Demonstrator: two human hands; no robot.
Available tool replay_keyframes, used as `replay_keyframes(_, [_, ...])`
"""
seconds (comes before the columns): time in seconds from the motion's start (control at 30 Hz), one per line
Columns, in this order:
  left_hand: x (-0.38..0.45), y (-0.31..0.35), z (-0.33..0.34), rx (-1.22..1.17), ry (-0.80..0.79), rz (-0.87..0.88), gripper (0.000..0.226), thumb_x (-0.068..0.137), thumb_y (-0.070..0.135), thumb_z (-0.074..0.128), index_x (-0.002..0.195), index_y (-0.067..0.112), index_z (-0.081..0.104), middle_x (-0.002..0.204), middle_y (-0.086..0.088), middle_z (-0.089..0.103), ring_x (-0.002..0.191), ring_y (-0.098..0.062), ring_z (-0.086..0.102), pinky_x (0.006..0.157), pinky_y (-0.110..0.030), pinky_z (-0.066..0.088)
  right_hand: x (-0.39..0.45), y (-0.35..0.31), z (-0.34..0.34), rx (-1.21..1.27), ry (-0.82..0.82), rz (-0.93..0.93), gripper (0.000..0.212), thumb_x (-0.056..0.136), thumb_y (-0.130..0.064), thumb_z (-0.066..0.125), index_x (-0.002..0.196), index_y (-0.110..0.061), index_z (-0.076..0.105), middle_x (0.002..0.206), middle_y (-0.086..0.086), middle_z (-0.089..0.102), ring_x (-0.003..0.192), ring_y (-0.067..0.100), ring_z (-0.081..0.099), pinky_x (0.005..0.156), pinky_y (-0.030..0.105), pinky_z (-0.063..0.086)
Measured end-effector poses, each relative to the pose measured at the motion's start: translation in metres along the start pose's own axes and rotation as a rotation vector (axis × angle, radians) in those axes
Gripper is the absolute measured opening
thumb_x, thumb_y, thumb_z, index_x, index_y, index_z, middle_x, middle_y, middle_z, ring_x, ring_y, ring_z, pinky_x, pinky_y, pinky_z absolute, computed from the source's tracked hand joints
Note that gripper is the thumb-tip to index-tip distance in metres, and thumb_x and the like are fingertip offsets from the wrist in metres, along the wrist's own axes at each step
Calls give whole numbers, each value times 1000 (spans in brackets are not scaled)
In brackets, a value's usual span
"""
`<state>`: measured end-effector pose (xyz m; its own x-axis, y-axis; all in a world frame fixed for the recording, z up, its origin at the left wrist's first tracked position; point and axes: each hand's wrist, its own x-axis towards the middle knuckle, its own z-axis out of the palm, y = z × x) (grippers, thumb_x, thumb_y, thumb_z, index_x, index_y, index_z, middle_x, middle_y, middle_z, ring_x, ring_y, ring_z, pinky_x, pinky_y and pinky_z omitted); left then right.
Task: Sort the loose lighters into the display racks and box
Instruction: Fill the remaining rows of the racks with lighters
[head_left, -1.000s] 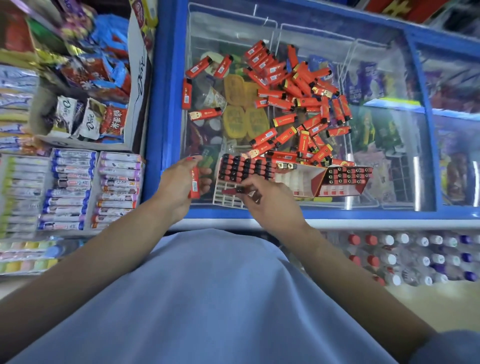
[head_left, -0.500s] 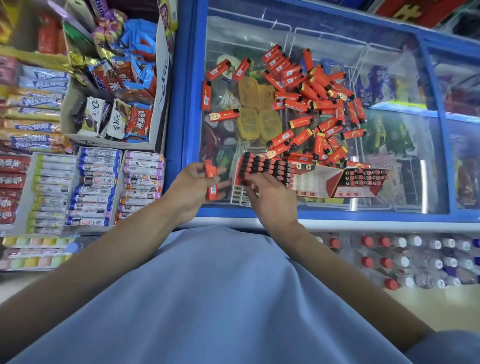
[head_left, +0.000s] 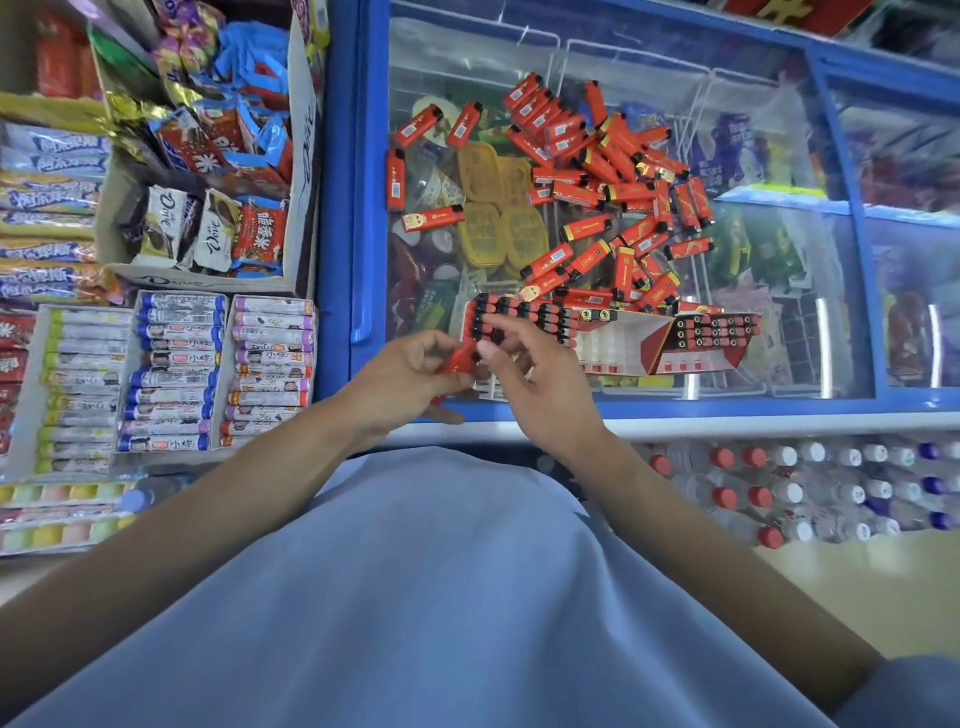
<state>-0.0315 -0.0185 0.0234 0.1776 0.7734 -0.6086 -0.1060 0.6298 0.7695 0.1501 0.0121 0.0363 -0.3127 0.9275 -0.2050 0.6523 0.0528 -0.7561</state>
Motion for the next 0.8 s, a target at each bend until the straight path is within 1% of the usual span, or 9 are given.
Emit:
replay_keyframes(0.17, [0,-1,10,189,-76,-14,31,90,13,78,113,15,58,97,2,78,97,-12,74,74,-38,64,-14,-1,-9,108,-115,26,5,98,-21,65,101,-25,65,75,-1,63,66,16,54,63,30,46])
replay_keyframes(0.3, [8,-10,9,477,204,90,40,84,24,83,115,29,60,107,13,70,97,-9,68,89,-41,58,-16,17,-19,162,24,241,10,96,-18,63,92,-27,68,69,-2,65,57,17,56,55,32,47])
replay_keyframes(0.37, [7,-7,8,609,250,173,56,88,20,77,136,35,53,127,12,63,116,-11,62,102,-39,51,-14,23,-20,208,4,328,5,96,-21,65,95,-25,68,79,3,72,63,21,67,56,35,55])
replay_keyframes(0.43, [5,2,12,715,169,186,80,94,16,69,159,36,27,158,3,43,142,-19,45,114,-34,38,-11,27,-15,302,-30,374,4,99,-21,65,102,-22,66,90,4,75,71,20,73,62,33,59])
replay_keyframes(0.5, [3,9,20,807,49,110,92,99,15,61,163,35,-2,168,2,25,147,-23,37,110,-30,34,-6,32,-7,417,-4,380,8,102,-16,59,108,-17,65,95,5,77,77,22,74,71,32,61])
replay_keyframes(0.57, [2,11,27,836,-20,54,94,101,14,57,161,33,-13,167,-3,27,139,-27,45,102,-29,38,-2,34,1,533,27,369,11,104,-10,55,111,-12,64,94,7,77,79,21,73,72,30,60])
replay_keyframes(0.63, [1,10,31,838,-39,40,93,102,13,55,161,28,-15,166,-6,29,133,-27,49,97,-28,41,0,35,8,585,28,370,13,105,-9,52,112,-11,63,93,8,77,82,23,73,74,32,61])
replay_keyframes(0.73, [1,10,33,806,-41,46,90,102,10,53,161,27,-13,161,-9,36,102,-14,55,70,-3,40,1,37,16,562,43,356,13,106,-10,51,108,-17,62,95,8,78,88,32,74,79,42,62])
replay_keyframes(0.8, [2,9,33,789,-45,53,91,102,8,53,161,27,-13,159,-11,40,96,-9,48,62,-2,39,2,37,19,482,73,342,11,104,-12,56,103,-20,63,93,6,77,85,30,74,73,41,63])
